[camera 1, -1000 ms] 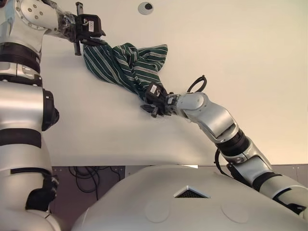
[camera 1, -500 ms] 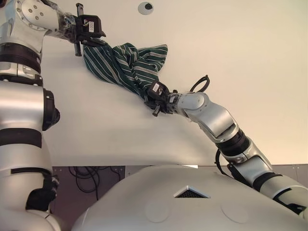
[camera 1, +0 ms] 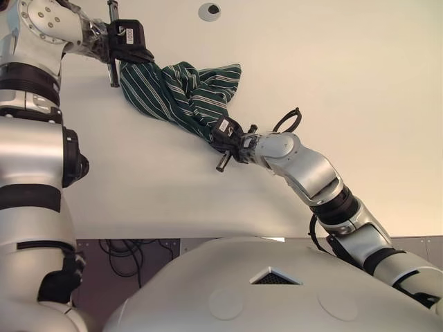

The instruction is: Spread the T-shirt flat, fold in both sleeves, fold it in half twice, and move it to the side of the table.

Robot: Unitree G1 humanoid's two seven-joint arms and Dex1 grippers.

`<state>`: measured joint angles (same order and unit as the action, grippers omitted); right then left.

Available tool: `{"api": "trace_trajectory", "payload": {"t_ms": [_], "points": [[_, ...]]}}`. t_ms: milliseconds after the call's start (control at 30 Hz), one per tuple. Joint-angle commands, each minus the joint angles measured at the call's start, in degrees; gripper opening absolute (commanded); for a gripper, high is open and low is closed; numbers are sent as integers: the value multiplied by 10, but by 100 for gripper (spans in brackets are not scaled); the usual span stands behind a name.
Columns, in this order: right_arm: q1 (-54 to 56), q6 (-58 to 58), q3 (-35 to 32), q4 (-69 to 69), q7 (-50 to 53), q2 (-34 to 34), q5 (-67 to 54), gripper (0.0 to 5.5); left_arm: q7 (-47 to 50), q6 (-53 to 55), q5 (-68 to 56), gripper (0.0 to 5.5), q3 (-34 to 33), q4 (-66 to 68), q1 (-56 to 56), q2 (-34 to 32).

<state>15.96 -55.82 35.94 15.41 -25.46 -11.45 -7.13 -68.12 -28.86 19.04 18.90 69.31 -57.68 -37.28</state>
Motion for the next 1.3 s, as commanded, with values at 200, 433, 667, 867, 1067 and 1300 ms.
{"api": "trace_trajectory", "payload": {"t_ms": [200, 433, 667, 867, 1067, 1300], "points": [[0, -5, -2, 11, 3, 13, -5, 0, 12, 39, 6, 58, -6, 13, -33, -2], [-6, -15, 4, 21, 9, 21, -8, 0, -58, 74, 48, 174, 36, 32, -65, -3], [-10, -23, 9, 32, 10, 28, -8, 0, -26, 49, 59, 174, 39, 34, -49, 11], [-9, -29, 16, 41, 4, 24, -9, 0, -10, 39, 55, 174, 33, 36, -42, 21], [-8, -33, 15, 44, 3, 24, -10, 0, -35, 45, 55, 143, 36, 36, -19, 21], [-9, -32, 14, 43, 4, 26, -10, 0, -21, 31, 46, 47, 26, 30, -8, 30]]}}
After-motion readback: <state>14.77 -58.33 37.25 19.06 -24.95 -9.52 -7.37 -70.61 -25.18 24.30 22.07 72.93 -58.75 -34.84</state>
